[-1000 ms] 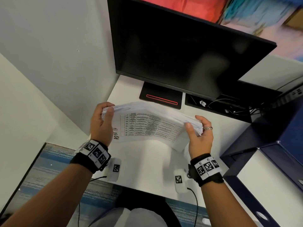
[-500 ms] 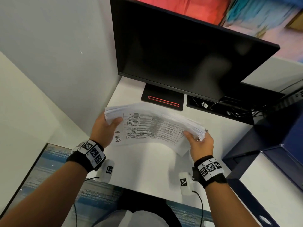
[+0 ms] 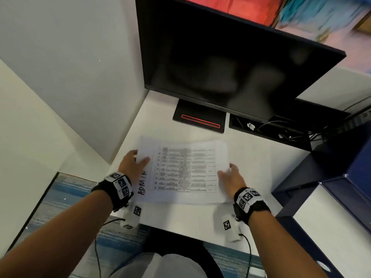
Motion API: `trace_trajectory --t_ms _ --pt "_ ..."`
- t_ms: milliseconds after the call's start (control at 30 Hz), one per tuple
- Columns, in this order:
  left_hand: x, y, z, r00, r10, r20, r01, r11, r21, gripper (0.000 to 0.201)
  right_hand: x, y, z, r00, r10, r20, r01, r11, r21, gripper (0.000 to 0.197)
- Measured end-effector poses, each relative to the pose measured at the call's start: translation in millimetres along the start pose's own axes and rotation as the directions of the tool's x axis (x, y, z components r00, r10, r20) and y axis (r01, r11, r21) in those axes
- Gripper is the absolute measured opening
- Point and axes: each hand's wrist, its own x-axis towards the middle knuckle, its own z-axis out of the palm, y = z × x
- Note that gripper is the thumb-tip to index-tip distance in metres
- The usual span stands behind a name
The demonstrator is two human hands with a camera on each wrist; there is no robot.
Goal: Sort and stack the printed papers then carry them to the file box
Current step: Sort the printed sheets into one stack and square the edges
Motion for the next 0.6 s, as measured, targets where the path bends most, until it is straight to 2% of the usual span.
trace_trajectory --t_ms 67,133,233,367,433,500,600 --pt "-2 -12 6 0.999 -0.019 0.051 0.016 0.998 0.067 0.042 10 18 9 0.996 0.067 0.065 -0.064 0.996 -0.056 0.050" --pt "-7 -11 14 0.997 -0.023 0.067 0.019 0.998 0.057 0.048 10 20 16 0.998 0.051 0.036 -0.046 0.989 -0.138 0.048" --pt "-13 -8 22 0.994 -0.092 0.064 0.091 0.996 0.015 0.065 8 22 23 1.000 0.021 0.011 -0.020 0.991 -0.132 0.048" --pt "-9 -12 13 0.984 -0.173 0.049 0.171 0.984 0.041 0.051 8 29 19 0.994 0.105 -0.019 -0.106 0.990 -0.097 0.047" --pt "-10 -13 10 0.984 -0.136 0.118 0.123 0.986 0.113 0.040 9 32 20 0.990 0.129 -0.047 -0.133 0.988 -0.084 0.048" --pt "-9 -16 8 0.976 -0.105 0.191 0.086 0.991 0.106 0.036 7 33 20 0.989 0.133 -0.068 -0.136 0.989 -0.049 0.046" --pt "-16 -15 7 0.988 -0.052 0.145 0.049 0.998 0.025 0.032 2 27 15 0.974 0.174 -0.148 -0.152 0.977 0.150 0.036"
